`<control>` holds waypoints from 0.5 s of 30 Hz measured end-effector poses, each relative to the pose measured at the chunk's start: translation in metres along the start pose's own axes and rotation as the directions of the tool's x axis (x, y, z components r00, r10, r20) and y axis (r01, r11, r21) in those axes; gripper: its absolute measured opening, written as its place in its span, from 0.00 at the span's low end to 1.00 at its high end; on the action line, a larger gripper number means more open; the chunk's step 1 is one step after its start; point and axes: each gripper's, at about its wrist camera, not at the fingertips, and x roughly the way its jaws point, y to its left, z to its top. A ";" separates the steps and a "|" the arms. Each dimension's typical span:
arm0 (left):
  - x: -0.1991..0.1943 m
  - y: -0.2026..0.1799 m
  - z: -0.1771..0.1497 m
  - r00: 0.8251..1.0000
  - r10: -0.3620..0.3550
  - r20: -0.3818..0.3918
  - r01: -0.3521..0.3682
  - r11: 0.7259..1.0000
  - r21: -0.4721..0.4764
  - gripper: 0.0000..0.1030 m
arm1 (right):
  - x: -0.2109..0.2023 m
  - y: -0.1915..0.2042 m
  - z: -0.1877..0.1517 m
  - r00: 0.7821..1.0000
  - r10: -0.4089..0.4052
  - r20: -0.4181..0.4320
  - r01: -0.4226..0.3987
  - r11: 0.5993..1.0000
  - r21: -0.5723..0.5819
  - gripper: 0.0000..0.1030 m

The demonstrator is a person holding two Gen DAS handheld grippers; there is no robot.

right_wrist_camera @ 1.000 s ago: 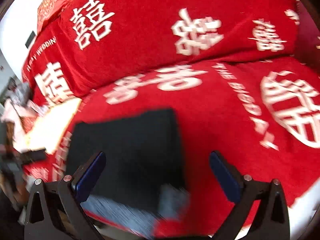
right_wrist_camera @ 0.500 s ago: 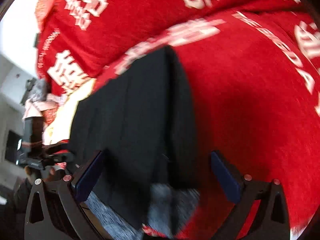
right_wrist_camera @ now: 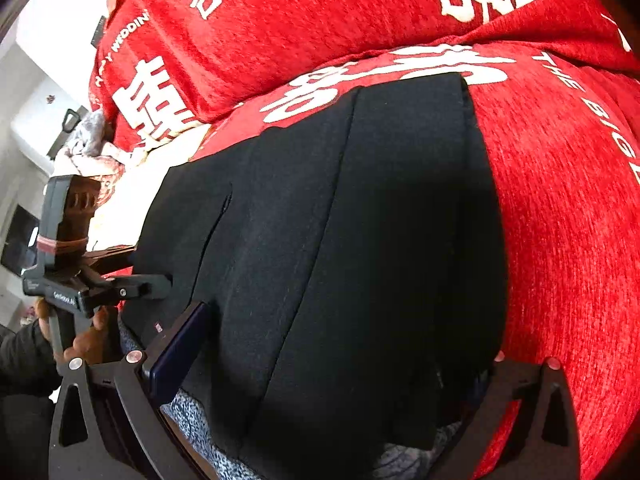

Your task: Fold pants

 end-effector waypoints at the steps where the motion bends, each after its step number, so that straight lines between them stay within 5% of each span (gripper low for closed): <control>1: 0.000 0.000 -0.001 1.000 -0.001 0.001 0.001 1.000 -0.001 1.00 | 0.000 0.001 0.000 1.000 -0.010 0.001 0.010 1.000 -0.001 1.00; 8: 0.000 0.001 -0.003 1.000 0.005 0.030 -0.005 1.000 -0.002 1.00 | 0.006 0.010 0.003 0.995 -0.093 -0.016 0.094 0.996 0.014 1.00; 10: -0.003 -0.001 -0.003 0.999 0.005 0.037 -0.005 1.000 0.008 0.93 | 0.006 0.017 0.006 0.991 -0.127 -0.038 0.128 0.992 0.016 0.99; 15: -0.018 -0.009 -0.006 0.997 0.028 0.067 -0.033 0.997 0.068 0.69 | -0.009 0.042 0.007 0.988 -0.155 -0.017 0.155 0.987 -0.030 0.66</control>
